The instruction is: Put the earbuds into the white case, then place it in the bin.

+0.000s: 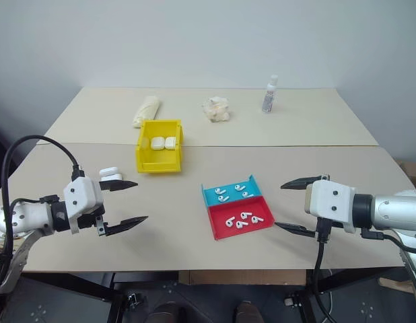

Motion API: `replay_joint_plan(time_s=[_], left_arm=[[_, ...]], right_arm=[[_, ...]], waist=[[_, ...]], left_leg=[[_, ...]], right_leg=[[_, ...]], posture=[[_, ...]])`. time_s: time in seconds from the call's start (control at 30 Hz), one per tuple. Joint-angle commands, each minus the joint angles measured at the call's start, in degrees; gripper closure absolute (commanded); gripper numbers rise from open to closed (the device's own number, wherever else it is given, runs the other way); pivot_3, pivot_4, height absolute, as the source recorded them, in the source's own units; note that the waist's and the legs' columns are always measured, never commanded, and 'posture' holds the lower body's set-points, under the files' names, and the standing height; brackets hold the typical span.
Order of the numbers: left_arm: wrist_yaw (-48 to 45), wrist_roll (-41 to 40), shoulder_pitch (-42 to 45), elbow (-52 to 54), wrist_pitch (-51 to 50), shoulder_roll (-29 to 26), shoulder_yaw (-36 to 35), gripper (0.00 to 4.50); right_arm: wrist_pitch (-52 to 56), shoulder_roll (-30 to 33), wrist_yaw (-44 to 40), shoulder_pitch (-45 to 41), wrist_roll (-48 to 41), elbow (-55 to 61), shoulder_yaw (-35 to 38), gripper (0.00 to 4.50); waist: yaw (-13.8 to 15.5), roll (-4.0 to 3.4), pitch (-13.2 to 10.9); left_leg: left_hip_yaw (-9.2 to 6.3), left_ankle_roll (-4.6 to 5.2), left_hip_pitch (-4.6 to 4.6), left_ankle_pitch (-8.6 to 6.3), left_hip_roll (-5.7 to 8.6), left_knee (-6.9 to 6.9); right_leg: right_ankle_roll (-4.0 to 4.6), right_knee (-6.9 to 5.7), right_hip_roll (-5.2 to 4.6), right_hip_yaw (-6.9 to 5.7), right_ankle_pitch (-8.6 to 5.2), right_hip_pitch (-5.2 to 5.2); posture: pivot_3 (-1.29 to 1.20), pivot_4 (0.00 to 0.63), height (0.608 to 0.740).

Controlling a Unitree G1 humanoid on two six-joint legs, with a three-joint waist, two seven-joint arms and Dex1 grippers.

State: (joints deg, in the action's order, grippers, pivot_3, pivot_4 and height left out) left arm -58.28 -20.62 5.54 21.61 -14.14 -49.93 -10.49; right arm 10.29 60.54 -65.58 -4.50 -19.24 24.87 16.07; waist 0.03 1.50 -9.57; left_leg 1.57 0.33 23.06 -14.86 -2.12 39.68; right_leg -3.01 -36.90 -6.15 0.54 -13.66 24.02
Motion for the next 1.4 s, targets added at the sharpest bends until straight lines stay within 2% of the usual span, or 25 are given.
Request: replay_joint_plan(time_s=[0.03, 0.2, 0.33, 0.5, 0.53, 0.7, 0.77, 0.83, 0.9, 0.97, 1.1, 1.2, 1.4], left_arm=[[-0.2, -1.8, 0.0, 1.1, -0.2, -0.6, -2.0, 0.00], [3.1, -2.0, -0.1, 3.2, -2.1, 0.6, -2.3, 0.00], [5.6, 0.7, -1.7, 5.3, -2.9, 0.0, -2.1, 0.00], [12.6, 6.4, -2.4, 9.8, -10.4, -1.0, -0.9, 0.00], [12.4, 6.1, -1.9, 10.3, -13.6, -2.3, -0.9, 0.00], [14.6, 2.1, 5.4, 13.7, -43.2, -11.6, -1.0, 0.00], [15.1, -0.2, 11.2, 13.2, -56.5, -14.6, 0.1, 0.00], [15.4, -1.9, 20.3, 8.9, -70.1, -17.4, 5.3, 0.00], [19.0, -0.8, 28.5, 2.6, -77.2, -16.1, 9.0, 0.00], [24.0, -0.4, 34.4, -5.5, -78.3, -14.0, 10.0, 0.00], [19.9, -9.4, 35.1, -6.9, -78.4, -27.0, 16.4, 0.00], [20.1, -9.5, 35.3, -10.8, -78.4, -31.8, 19.9, 0.00], [15.9, -10.2, 39.6, -19.1, -78.4, -32.2, 25.2, 0.00]], right_arm=[[-0.5, 0.5, 0.4, -0.6, -0.2, 1.2, 1.1, 0.02], [-0.8, 0.5, 0.1, -0.7, -0.2, 0.8, 0.9, 0.02], [-0.7, 0.5, 0.1, -1.0, -0.2, 0.7, 0.6, 0.02], [-0.7, 0.0, 0.3, -0.1, 0.0, 1.1, 0.2, 0.02], [-0.8, -0.1, 0.4, 0.0, 0.1, 1.1, 0.0, 0.02], [0.3, -0.3, 1.6, 1.1, 0.3, 1.9, 0.4, 0.02], [0.9, -0.6, 1.8, 3.1, 0.0, 3.2, 1.0, 0.02], [1.2, -1.0, 2.4, 5.0, 0.1, 4.4, 0.8, 0.02], [1.5, -1.3, 3.3, 6.0, 0.7, 5.3, 0.1, 0.02], [2.1, -1.6, 4.2, 6.7, 0.9, 6.3, 0.0, 0.02], [3.7, -2.8, 6.1, 8.4, 0.8, 8.1, -0.4, 0.02], [4.4, -3.8, 7.1, 9.4, 1.2, 9.4, -2.1, 0.02], [6.7, -4.7, 9.0, 8.1, 0.8, 10.5, -4.0, 0.02]], waist=[[0.0, 0.00, 0.0], [0.0, 0.00, 0.0], [0.0, 0.00, 0.0], [0.0, 0.00, 0.0], [0.0, 0.00, 0.0], [0.0, 0.02, 0.0], [0.1, 0.05, 0.0], [0.1, 0.11, -0.1], [0.3, 0.12, -0.1], [0.3, 0.13, 0.0], [-1.2, 0.44, -0.2], [-1.1, 0.44, -0.2], [-0.1, 0.48, -0.2]], left_leg=[[0.00, 0.00, 0.00, 0.00, 0.00, 0.00], [0.00, 0.00, 0.00, 0.00, -0.01, 0.00], [0.00, 0.00, 0.00, 0.00, 0.00, -0.01], [0.00, 0.00, -0.02, 0.00, 0.00, 0.00], [0.00, 0.00, -0.02, 0.00, 0.00, 0.00], [-0.01, 0.00, -0.02, 0.00, 0.01, 0.00], [-0.03, 0.00, 0.00, 0.00, 0.01, 0.00], [-0.06, 0.00, 0.04, 0.00, 0.02, 0.00], [-0.05, 0.00, 0.01, 0.00, 0.06, 0.02], [-0.05, 0.00, -0.01, 0.00, 0.07, 0.04], [-0.06, 0.01, 0.03, 0.00, 0.01, -0.08], [-0.01, 0.02, 0.10, -0.03, 0.02, -0.07], [-0.01, -0.01, -0.03, -0.02, 0.03, -0.04]], right_leg=[[0.00, 0.00, 0.00, 0.00, 0.00, 0.00], [0.00, -0.01, 0.00, 0.00, 0.00, 0.00], [0.00, 0.01, 0.00, 0.01, 0.00, 0.00], [0.00, -0.01, 0.00, 0.01, 0.00, -0.02], [0.00, -0.01, 0.00, 0.00, 0.00, -0.02], [-0.02, -0.06, 0.00, 0.02, -0.01, 0.02], [-0.04, -0.05, 0.00, 0.00, -0.03, 0.01], [-0.07, -0.06, 0.00, -0.02, -0.05, 0.03], [-0.10, -0.09, 0.00, 0.01, -0.06, 0.01], [-0.10, -0.10, 0.00, 0.02, -0.06, 0.00], [-0.03, -0.16, 0.05, 0.07, -0.09, 0.15], [-0.04, -0.13, 0.03, 0.12, -0.10, 0.23], [-0.01, -0.18, 0.04, 0.02, -0.11, 0.06]], posture=[[0.00, 0.150, 0.740], [0.00, 0.150, 0.740], [0.00, 0.150, 0.740], [0.00, 0.150, 0.740], [0.00, 0.150, 0.740], [0.00, 0.150, 0.740], [0.00, 0.150, 0.740], [0.00, 0.150, 0.740], [0.00, 0.150, 0.740], [0.00, 0.150, 0.740], [0.00, 0.150, 0.740], [0.00, 0.150, 0.740], [0.00, 0.150, 0.740]])
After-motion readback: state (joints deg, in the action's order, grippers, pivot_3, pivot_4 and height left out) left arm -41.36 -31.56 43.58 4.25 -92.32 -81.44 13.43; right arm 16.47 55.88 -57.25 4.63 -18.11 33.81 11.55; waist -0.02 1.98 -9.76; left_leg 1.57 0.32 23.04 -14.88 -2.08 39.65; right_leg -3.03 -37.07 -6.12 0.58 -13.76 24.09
